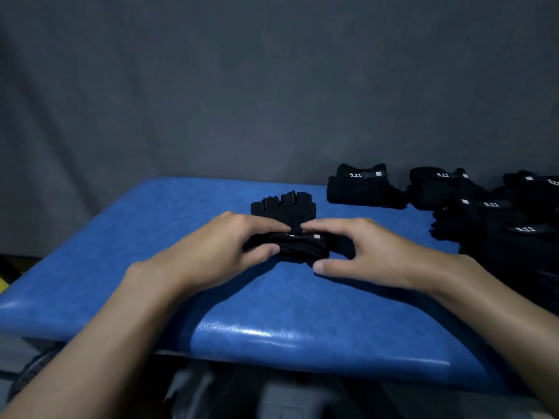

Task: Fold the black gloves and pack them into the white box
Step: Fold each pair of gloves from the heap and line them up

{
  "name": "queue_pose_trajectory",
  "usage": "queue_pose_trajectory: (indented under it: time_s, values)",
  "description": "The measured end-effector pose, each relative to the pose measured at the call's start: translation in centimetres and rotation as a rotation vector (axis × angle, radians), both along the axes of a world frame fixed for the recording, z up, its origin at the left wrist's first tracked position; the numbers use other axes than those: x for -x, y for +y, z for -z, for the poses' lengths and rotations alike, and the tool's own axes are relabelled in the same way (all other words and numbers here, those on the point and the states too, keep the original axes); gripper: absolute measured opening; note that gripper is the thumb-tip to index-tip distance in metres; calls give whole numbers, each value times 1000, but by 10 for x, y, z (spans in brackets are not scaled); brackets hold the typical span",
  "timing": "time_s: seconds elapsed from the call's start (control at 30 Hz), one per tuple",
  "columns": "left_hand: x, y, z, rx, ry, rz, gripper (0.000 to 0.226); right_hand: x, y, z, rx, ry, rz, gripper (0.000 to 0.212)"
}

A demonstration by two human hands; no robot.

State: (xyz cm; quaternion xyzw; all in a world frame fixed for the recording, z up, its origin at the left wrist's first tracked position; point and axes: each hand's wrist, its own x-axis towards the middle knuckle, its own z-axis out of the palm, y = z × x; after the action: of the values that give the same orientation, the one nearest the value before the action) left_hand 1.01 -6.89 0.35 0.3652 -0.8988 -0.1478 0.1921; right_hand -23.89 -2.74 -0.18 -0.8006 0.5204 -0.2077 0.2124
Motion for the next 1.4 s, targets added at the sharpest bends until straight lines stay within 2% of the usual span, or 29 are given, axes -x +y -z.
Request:
queue_pose_trajectory:
  time_s: [0.1,0.2,0.27,0.37,0.73,0.83,1.13,1.2,1.3,1.4]
  values:
    - [0,0,1,-2,22,-15,28,-2,-1,3,72,-6,19,62]
    - [-1,-1,2,-23,36,-16,26,-3,-3,7,213,-42,5,41]
    - [-1,-1,1,-62,53,-19,37,-4,-2,7,218,-80,7,28]
    - [-1,-1,1,-101,68,-26,60,-4,-3,6,170,-142,29,20]
    - [-2,-3,1,-57,173,-26,14,-2,-2,-2,62,-277,23,18]
    - [-1,-2,2,-42,202,-51,23,-4,-1,-5,59,-330,17,17]
    - [12,-7,5,-66,338,-212,20,-11,-15,5,127,-405,113,9]
    - [15,-10,7,-62,345,-239,20,-12,-18,8,141,-408,165,15]
    - [18,-16,11,-58,347,-290,21,-12,-18,10,102,-437,190,37]
    - [22,-21,13,-62,337,-353,22,-12,-17,11,97,-430,212,44]
